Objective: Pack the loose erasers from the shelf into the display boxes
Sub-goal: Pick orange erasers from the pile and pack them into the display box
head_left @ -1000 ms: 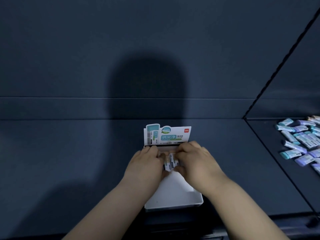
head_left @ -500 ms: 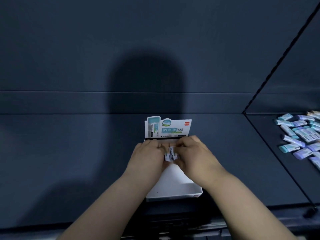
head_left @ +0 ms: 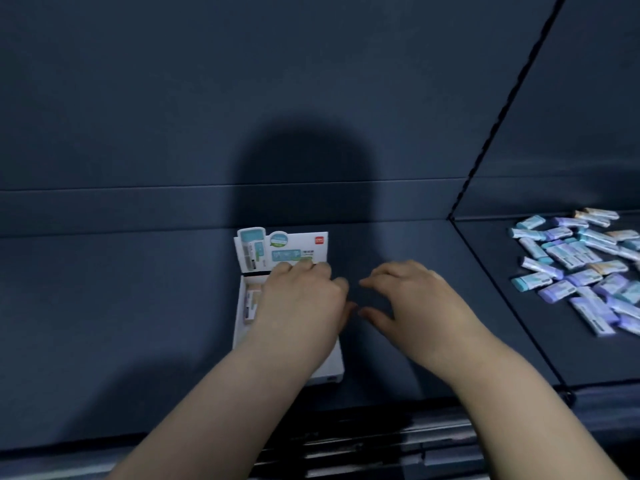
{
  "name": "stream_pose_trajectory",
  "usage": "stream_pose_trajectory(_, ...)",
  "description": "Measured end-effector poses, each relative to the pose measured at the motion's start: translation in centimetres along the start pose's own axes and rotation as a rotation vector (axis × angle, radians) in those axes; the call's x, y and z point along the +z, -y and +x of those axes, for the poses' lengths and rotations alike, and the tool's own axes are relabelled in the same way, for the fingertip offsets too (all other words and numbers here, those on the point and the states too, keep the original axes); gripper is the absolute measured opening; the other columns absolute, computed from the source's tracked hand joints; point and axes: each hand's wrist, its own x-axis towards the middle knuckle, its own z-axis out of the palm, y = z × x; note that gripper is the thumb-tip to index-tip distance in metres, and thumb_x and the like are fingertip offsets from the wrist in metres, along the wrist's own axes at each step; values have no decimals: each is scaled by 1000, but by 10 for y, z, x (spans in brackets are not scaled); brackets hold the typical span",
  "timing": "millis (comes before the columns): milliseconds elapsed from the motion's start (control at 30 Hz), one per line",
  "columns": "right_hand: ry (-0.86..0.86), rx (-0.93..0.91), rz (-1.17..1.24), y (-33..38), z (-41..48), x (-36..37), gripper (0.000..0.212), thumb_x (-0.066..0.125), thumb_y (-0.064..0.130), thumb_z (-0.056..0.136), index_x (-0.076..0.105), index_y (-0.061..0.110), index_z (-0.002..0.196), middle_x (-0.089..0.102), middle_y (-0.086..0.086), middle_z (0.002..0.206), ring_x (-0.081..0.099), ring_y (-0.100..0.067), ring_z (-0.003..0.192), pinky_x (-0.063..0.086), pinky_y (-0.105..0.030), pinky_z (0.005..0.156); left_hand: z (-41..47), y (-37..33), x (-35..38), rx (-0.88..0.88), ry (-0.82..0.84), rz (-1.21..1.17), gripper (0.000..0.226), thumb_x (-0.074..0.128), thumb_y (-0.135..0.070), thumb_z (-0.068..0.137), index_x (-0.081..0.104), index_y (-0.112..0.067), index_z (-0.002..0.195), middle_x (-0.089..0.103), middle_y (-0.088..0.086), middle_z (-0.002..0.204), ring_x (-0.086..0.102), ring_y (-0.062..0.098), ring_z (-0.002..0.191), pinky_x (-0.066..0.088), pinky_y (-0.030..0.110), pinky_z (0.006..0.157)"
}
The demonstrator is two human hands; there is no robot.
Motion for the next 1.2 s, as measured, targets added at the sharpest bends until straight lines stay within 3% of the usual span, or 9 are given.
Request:
stream_pose_trajectory(233, 51, 22, -63, -83, -33, -23, 46, 56, 42, 86, 52, 24, 129, 52, 5, 129, 43, -18, 121, 35, -31, 103, 35, -77, 9, -26, -38, -13, 31, 81, -44, 57, 72, -20, 74, 62, -1, 62, 60, 22, 60, 45, 31, 56)
stream_pose_trajectory(400, 92, 46, -57, -157, -73, -43, 47, 56, 40, 86, 50, 25, 130, 50, 6, 131, 41, -16, 123, 35, -29, 103, 63, -158, 7, 1, -9, -115, 39, 73, -40, 74, 70, -13, 102, 67, 4, 86, 62, 25, 81, 47, 35, 70)
stream_pose_trajectory(500, 128, 78, -74, -207, -101, -55, 47, 57, 41, 86, 50, 26, 130, 49, 7, 131, 40, -16, 125, 35, -29, 103, 82, -208, 8, -2, -33, -128, 42, 81, -38, 63, 72, -13, 95, 66, 3, 78, 62, 24, 72, 49, 32, 61)
stream_pose_trajectory(667, 180, 132, -68, -269, -129, -69, 45, 57, 41, 87, 51, 25, 128, 50, 5, 128, 40, -17, 123, 37, -31, 101, 92, -265, 9, -91, -24, -194, 52, 44, -43, 94, 36, -22, 141, 49, -3, 126, 44, 20, 117, 36, 30, 92)
stream_pose_trajectory(733, 208, 145, -54, -282, -134, -70, 44, 56, 40, 88, 51, 24, 128, 50, 4, 129, 40, -18, 124, 37, -32, 101, 92, -276, 6, -114, 9, -195, 52, 54, -42, 90, 45, -20, 136, 55, -1, 120, 50, 21, 111, 41, 32, 88)
stream_pose_trajectory(867, 226, 155, -28, -300, -136, -70, 41, 54, 38, 89, 51, 25, 128, 49, 5, 130, 37, -17, 125, 36, -31, 101, 103, -284, 22, -87, 25, -164, 52, 90, -31, 49, 73, -10, 93, 66, 4, 75, 64, 25, 65, 51, 32, 52)
stream_pose_trajectory(1033, 204, 185, -3, -310, -130, -70, 42, 55, 37, 89, 51, 25, 129, 50, 6, 131, 38, -16, 125, 36, -30, 101, 117, -285, 16, -89, 64, -193, 44, 69, -37, 79, 63, -15, 117, 64, 3, 102, 60, 24, 93, 47, 34, 75)
stream_pose_trajectory(1133, 154, 225, 41, -318, -126, -73, 40, 59, 37, 87, 56, 24, 124, 54, 5, 125, 42, -17, 121, 39, -31, 98, 132, -282, 22, -13, 54, -152, 40, 84, -37, 60, 73, -14, 92, 66, 1, 78, 62, 23, 70, 48, 32, 56)
stream_pose_trajectory(1200, 137, 266, 41, -328, -126, -75, 39, 60, 37, 85, 58, 24, 122, 56, 4, 122, 45, -19, 118, 41, -31, 95, 143, -287, 21, 18, 62, -168, 40, 81, -39, 64, 72, -16, 96, 66, 1, 82, 61, 23, 74, 48, 33, 60)
